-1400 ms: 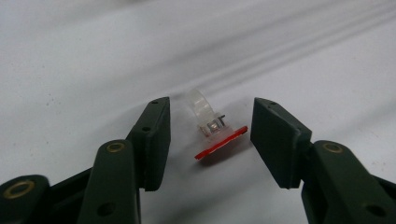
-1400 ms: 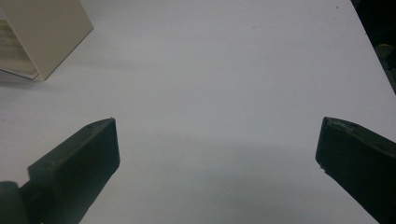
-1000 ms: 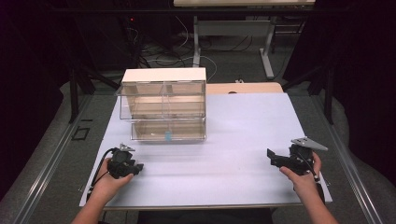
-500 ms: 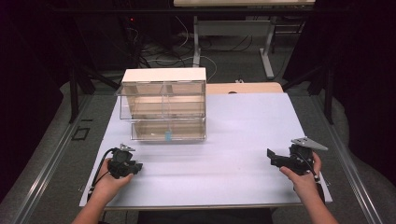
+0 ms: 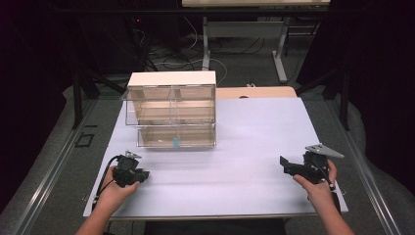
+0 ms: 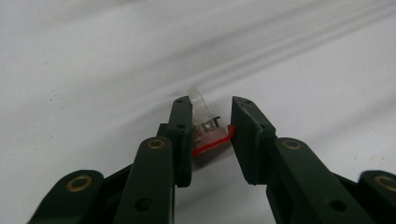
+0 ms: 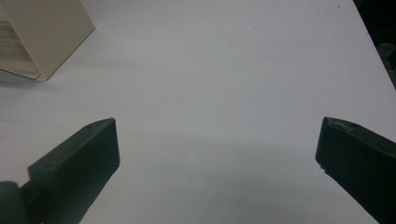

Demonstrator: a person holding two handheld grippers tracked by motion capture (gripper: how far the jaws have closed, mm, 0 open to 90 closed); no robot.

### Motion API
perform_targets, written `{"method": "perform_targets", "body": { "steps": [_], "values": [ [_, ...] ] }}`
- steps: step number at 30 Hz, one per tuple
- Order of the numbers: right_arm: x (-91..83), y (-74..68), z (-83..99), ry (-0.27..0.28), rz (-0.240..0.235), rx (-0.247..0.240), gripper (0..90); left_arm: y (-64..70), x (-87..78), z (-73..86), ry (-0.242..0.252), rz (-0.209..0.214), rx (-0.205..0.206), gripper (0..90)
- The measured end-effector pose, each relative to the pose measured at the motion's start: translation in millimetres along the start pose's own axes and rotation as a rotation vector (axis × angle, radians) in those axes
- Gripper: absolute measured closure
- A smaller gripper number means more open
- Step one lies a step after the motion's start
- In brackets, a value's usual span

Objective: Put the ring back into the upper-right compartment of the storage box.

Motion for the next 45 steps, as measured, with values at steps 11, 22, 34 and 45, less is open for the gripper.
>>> {"method": "perform_targets", "body": {
  "steps": [11,22,34,45],
  "values": [
    [0.0,0.1,0.0,0.0,0.001,0.0,0.0,-1.0,-2.8,-0.8,0.011,0.005,-0.006,70.5],
    [-0.4,0.5,0.0,0.001,-0.002,-0.002,0.0,-2.2,-11.1,-2.8,0.064,0.012,-0.041,70.5],
    [-0.5,0.6,0.1,-0.002,0.0,0.001,0.0,3.5,-21.8,-5.8,0.107,0.032,-0.023,70.6],
    [0.0,2.2,0.0,0.003,-0.001,-0.013,0.0,7.2,-30.9,-8.1,0.14,0.053,-0.033,70.6]
  ]
}}
Point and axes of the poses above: each handheld gripper's, and its own axes: x roughly forward along the jaws, z roughly out of its underside, y roughly to its right, the point moved 2 cm from there along x, roughly forward along the jaws, and after that the axes turned 9 degrees about -z, right-handed, at the moved point
